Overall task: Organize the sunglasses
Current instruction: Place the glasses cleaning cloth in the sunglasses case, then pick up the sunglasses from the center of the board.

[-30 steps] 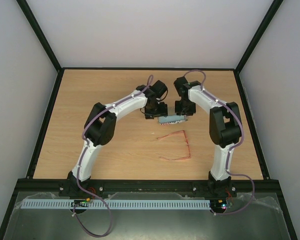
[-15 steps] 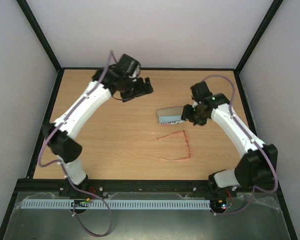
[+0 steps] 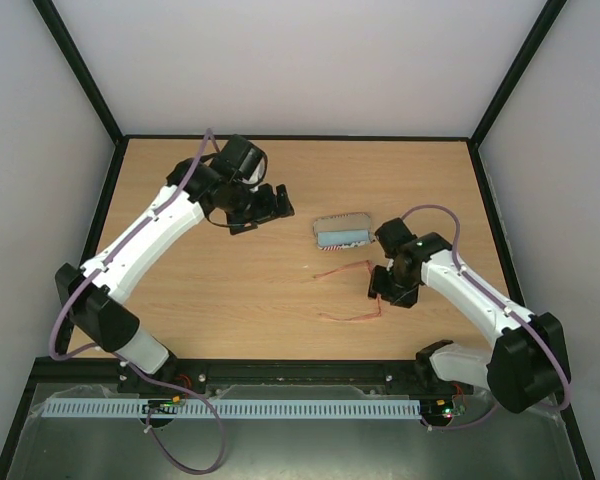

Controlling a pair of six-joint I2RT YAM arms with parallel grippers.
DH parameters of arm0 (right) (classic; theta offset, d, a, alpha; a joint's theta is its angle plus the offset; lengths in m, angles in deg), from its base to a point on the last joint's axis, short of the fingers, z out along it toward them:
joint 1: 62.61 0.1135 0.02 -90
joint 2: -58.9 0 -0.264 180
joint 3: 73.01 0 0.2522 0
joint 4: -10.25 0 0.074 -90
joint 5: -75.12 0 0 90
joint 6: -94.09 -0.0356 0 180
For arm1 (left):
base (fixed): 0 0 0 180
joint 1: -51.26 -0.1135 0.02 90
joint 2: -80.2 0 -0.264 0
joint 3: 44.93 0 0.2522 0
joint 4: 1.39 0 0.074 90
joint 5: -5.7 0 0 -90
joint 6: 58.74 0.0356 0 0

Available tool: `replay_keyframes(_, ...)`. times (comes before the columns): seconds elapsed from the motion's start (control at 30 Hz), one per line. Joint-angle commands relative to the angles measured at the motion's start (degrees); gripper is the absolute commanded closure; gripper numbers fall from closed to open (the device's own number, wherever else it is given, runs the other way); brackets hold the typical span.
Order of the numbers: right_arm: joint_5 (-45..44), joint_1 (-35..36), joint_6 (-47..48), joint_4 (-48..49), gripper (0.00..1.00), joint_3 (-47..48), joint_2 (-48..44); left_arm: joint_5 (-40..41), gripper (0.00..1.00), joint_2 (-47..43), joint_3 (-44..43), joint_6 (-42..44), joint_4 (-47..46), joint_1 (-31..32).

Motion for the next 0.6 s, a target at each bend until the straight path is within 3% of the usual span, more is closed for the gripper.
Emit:
replay_keyframes(0.0,-3.7,0.4,-2.0,-1.9,0.5,-3.6,-1.7,-1.7,0.01,-2.7,1.6,1.9,1.3,0.9)
replay_keyframes(0.2,-2.9,0.5,-3.4,1.2,0.53,-1.9,-0.6,-1.8,0.01,-5.8,6.8,3.2,1.3,1.4)
replay_keyframes(0.57,-0.5,1.3,-3.9,2.5,0.52,13.0,9.4,-4.1,0.01,-7.0,8.7,4.6,2.4,1.3)
